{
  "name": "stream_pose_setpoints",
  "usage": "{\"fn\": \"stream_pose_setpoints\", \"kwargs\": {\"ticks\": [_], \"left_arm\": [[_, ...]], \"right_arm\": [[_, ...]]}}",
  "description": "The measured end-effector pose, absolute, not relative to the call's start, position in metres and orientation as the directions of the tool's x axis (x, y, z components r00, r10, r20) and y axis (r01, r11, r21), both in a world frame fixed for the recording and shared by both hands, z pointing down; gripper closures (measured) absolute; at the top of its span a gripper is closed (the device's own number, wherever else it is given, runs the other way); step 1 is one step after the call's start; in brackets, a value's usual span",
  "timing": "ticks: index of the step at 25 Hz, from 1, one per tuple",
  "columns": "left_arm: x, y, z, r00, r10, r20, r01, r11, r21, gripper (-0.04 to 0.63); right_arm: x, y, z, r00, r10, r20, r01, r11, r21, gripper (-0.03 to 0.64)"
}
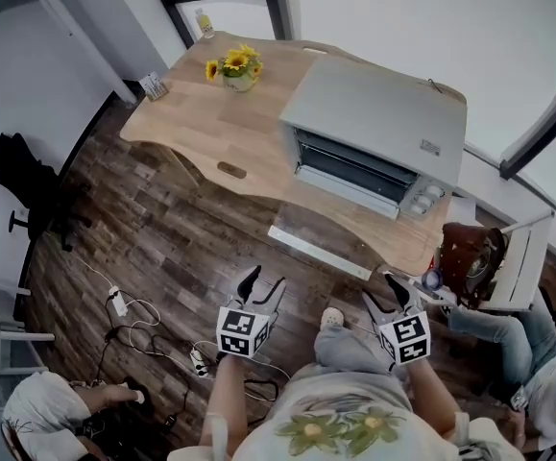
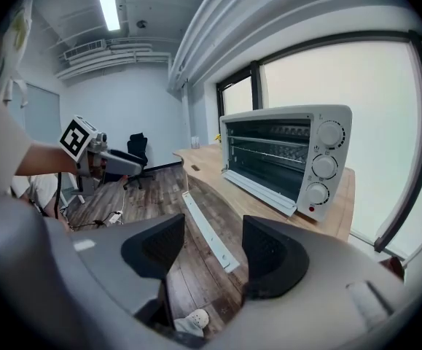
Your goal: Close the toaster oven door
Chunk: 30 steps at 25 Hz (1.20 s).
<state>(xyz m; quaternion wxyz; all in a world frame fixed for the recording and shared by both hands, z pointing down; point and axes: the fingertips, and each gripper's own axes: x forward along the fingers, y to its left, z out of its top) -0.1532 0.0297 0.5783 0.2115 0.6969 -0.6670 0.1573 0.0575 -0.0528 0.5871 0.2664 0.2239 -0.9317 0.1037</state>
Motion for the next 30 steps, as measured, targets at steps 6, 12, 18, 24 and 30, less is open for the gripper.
{"fn": "stream_pose_setpoints", "kwargs": {"ticks": [6, 12, 18, 24, 30], "left_arm": [[-0.171, 0.011, 0.612, 0.069, -0.826, 0.559, -0.997, -0.042, 0.06, 0.354], [-0.186, -0.002, 0.641, 0.085, -0.778, 0.622, -0.995, -0.098, 0.014, 0.353], [-0.21, -0.012, 0.676, 0.104, -0.708, 0.699, -0.977, -0.203, -0.061, 0.336], [-0.224, -0.025, 0.704, 0.175, -0.642, 0.747, -0.957, -0.288, -0.023, 0.324], [-0.233, -0.037, 0.73, 0.241, -0.551, 0.799, -0.931, -0.365, 0.029, 0.321]], "right_arm": [[0.05, -0.06, 0.61, -0.729, -0.362, 0.581, -0.501, 0.861, -0.091, 0.379], [0.052, -0.059, 0.628, -0.7, -0.369, 0.611, -0.524, 0.847, -0.089, 0.379], [0.046, -0.067, 0.648, -0.653, -0.405, 0.64, -0.582, 0.809, -0.082, 0.38], [0.048, -0.066, 0.672, -0.562, -0.445, 0.697, -0.684, 0.724, -0.089, 0.38], [0.043, -0.067, 0.7, -0.489, -0.46, 0.741, -0.751, 0.654, -0.09, 0.377]]}}
